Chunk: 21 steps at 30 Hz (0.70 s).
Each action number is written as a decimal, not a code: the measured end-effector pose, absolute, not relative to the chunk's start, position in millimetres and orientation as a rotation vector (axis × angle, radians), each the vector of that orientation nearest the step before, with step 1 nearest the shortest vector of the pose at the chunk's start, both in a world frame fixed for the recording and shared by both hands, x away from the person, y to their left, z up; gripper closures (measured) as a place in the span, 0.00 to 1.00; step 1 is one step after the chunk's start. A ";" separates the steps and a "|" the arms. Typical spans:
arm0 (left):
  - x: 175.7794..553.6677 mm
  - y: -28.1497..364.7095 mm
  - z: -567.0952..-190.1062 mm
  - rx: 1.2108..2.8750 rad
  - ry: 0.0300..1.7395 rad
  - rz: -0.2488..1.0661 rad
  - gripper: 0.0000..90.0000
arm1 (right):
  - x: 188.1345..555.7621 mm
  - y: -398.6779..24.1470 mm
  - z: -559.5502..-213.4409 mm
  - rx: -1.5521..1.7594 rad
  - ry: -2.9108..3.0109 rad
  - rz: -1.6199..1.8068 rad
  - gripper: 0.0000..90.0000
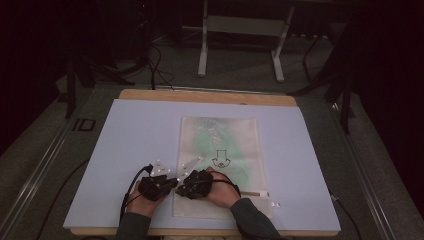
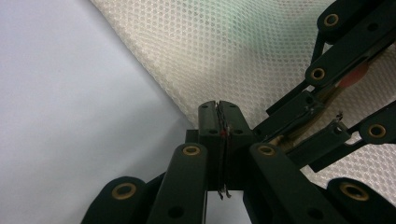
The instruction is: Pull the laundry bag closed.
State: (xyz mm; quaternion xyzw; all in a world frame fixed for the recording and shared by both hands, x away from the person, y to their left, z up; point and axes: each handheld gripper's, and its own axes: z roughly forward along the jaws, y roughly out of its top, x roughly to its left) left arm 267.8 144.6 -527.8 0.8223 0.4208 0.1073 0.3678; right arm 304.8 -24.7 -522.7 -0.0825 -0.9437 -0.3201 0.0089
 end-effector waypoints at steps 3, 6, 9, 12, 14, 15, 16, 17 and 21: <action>267.9 142.8 -528.1 2.115 1.075 0.274 0.98 | 305.1 -25.1 -522.7 -0.260 -2.947 -1.000 0.91; 267.8 140.9 -528.6 2.121 1.074 0.273 0.98 | 305.3 -25.1 -522.8 -0.256 -2.948 -1.002 0.91; 268.6 140.3 -529.8 2.130 1.091 0.268 0.98 | 305.3 -25.3 -522.9 -0.258 -2.945 -1.005 0.91; 268.6 139.8 -530.3 2.133 1.096 0.270 0.99 | 305.1 -25.5 -523.1 -0.258 -2.946 -1.009 0.91; 268.7 140.1 -530.5 2.133 1.101 0.267 0.99 | 304.9 -25.7 -523.2 -0.257 -2.947 -1.012 0.91; 268.9 140.2 -530.6 2.134 1.101 0.266 0.99 | 304.6 -25.7 -523.3 -0.258 -2.948 -1.014 0.91; 269.3 140.6 -530.7 2.133 1.102 0.260 0.99 | 304.5 -25.8 -523.3 -0.258 -2.948 -1.013 0.91; 269.3 140.6 -530.7 2.133 1.102 0.260 0.99 | 304.5 -25.8 -523.3 -0.258 -2.948 -1.013 0.91; 270.0 141.1 -531.0 2.135 1.102 0.252 0.99 | 304.0 -25.7 -522.4 -0.247 -2.952 -1.005 0.91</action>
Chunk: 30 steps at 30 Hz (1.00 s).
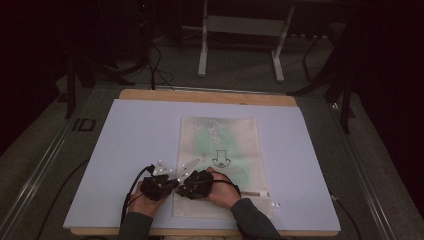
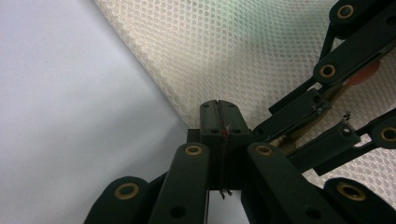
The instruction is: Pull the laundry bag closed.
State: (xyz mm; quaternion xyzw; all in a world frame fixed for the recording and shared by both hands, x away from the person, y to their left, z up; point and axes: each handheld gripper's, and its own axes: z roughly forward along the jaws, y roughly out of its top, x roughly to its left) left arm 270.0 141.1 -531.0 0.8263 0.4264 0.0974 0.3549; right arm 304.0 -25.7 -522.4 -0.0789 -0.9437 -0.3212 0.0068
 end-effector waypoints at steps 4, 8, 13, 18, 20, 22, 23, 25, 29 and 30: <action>271.8 144.5 -532.3 2.109 1.120 0.212 0.99 | 303.9 -26.0 -521.8 -0.242 -2.958 -0.998 0.91; 271.8 142.3 -530.9 2.127 1.122 0.223 1.00 | 303.1 -26.8 -520.9 -0.236 -2.968 -0.992 0.91; 272.0 141.5 -530.7 2.130 1.125 0.226 1.00 | 304.0 -30.0 -521.2 -0.237 -2.963 -0.999 0.91; 271.3 140.5 -530.2 2.140 1.120 0.237 1.00 | 303.4 -32.0 -520.3 -0.240 -2.974 -0.984 0.91; 271.2 140.5 -530.3 2.140 1.119 0.237 1.00 | 303.1 -33.0 -519.9 -0.238 -2.979 -0.976 0.91; 271.1 140.1 -530.3 2.141 1.117 0.243 1.00 | 302.9 -34.8 -519.5 -0.231 -2.987 -0.972 0.91; 270.8 139.9 -530.4 2.139 1.118 0.245 1.00 | 302.9 -35.8 -519.2 -0.233 -2.985 -0.967 0.91; 270.5 139.6 -530.3 2.142 1.117 0.251 1.00 | 302.7 -37.6 -519.4 -0.236 -2.987 -0.969 0.91; 270.2 139.5 -530.2 2.144 1.116 0.255 1.00 | 302.1 -40.1 -519.8 -0.237 -2.988 -0.977 0.91; 270.2 139.5 -530.2 2.144 1.115 0.256 1.00 | 302.0 -40.3 -519.8 -0.235 -2.988 -0.978 0.91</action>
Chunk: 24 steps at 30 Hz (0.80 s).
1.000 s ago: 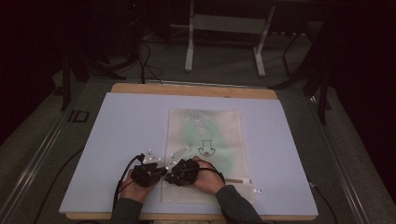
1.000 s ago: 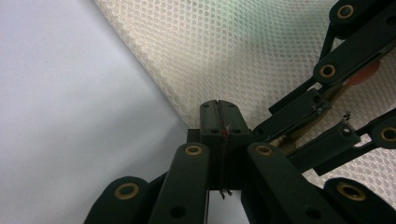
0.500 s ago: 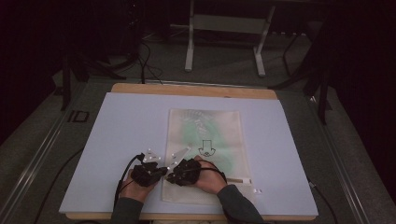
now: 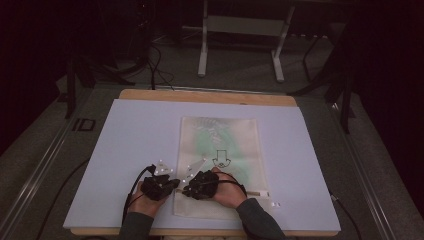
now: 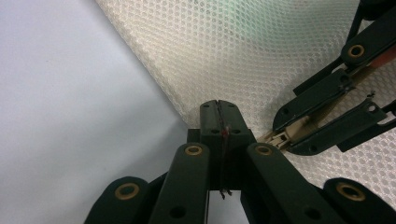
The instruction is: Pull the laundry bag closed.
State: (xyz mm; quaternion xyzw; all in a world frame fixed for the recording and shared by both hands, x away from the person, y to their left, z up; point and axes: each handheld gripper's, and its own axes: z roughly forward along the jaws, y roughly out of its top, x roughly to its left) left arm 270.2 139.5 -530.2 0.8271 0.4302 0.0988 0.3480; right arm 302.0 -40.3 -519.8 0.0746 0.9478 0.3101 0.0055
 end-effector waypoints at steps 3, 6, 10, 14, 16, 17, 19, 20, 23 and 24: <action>270.1 139.3 -530.2 2.146 1.114 0.259 1.00 | 300.8 -40.5 -519.0 0.229 2.964 0.955 0.91; 270.0 139.2 -530.1 2.147 1.115 0.259 1.00 | 300.0 -41.2 -518.6 0.224 2.962 0.947 0.91; 270.0 139.2 -530.1 2.147 1.114 0.261 1.00 | 298.8 -42.5 -518.3 0.218 2.959 0.932 0.91; 270.0 139.2 -530.1 2.145 1.117 0.258 1.00 | 297.3 -43.9 -516.4 0.201 2.958 0.900 0.91; 270.0 139.2 -530.1 2.145 1.117 0.258 1.00 | 297.1 -45.3 -516.0 0.195 2.957 0.894 0.91; 270.0 139.1 -530.1 2.144 1.118 0.259 0.99 | 297.1 -46.0 -516.1 0.197 2.958 0.896 0.91; 269.9 139.0 -530.1 2.143 1.120 0.259 0.99 | 297.0 -47.3 -516.4 0.199 2.957 0.900 0.91; 270.0 139.0 -530.1 2.142 1.120 0.258 1.00 | 296.7 -47.8 -516.3 0.202 2.957 0.898 0.91; 270.0 139.0 -530.1 2.144 1.118 0.260 1.00 | 296.4 -48.8 -516.2 0.196 2.955 0.898 0.91; 269.9 139.0 -530.1 2.143 1.119 0.260 1.00 | 296.1 -49.1 -515.9 0.196 2.954 0.893 0.91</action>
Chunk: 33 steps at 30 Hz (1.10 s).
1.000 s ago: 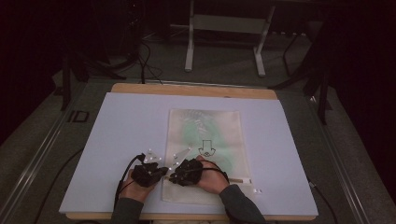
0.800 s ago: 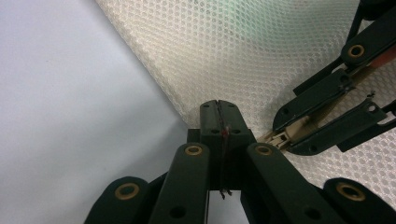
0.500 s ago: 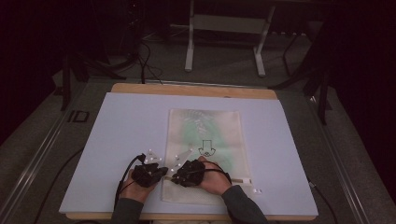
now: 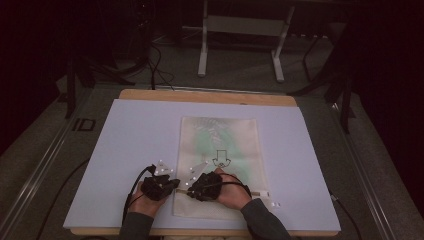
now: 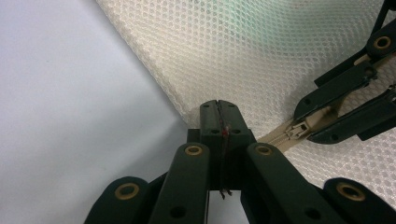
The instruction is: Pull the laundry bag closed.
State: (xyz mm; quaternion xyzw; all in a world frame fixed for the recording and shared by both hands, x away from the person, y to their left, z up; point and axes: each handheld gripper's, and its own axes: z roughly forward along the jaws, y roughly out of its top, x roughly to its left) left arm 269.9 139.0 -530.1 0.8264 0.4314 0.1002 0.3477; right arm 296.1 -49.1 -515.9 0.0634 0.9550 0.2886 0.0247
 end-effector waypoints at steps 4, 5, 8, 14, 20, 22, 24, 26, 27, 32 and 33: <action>270.0 139.0 -530.1 2.145 1.117 0.261 1.00 | 295.4 -50.7 -515.5 0.190 2.952 0.885 0.91; 269.9 138.9 -530.1 2.145 1.116 0.261 1.00 | 295.1 -51.2 -515.3 0.191 2.952 0.883 0.91; 269.9 138.8 -530.1 2.146 1.115 0.262 1.00 | 294.8 -52.5 -515.0 0.185 2.949 0.879 0.91; 269.9 138.7 -530.0 2.149 1.113 0.263 1.00 | 293.8 -55.3 -514.3 0.185 2.951 0.868 0.91; 269.8 138.6 -529.9 2.150 1.113 0.264 1.00 | 293.0 -57.7 -514.1 0.184 2.949 0.866 0.91; 269.8 138.6 -529.9 2.150 1.113 0.264 1.00 | 292.7 -58.7 -513.8 0.184 2.948 0.860 0.91; 269.8 138.6 -529.9 2.150 1.114 0.264 1.00 | 292.6 -60.4 -513.6 0.185 2.948 0.860 0.91; 269.7 138.3 -529.9 2.149 1.115 0.264 1.00 | 292.4 -62.1 -513.9 0.191 2.948 0.867 0.91; 269.6 138.2 -529.9 2.148 1.115 0.265 1.00 | 292.4 -62.4 -513.9 0.192 2.947 0.868 0.91; 269.8 138.4 -529.9 2.149 1.116 0.264 0.99 | 291.9 -64.5 -513.2 0.182 2.948 0.853 0.91; 269.8 138.4 -529.8 2.150 1.115 0.264 1.00 | 291.6 -65.3 -512.9 0.187 2.948 0.852 0.91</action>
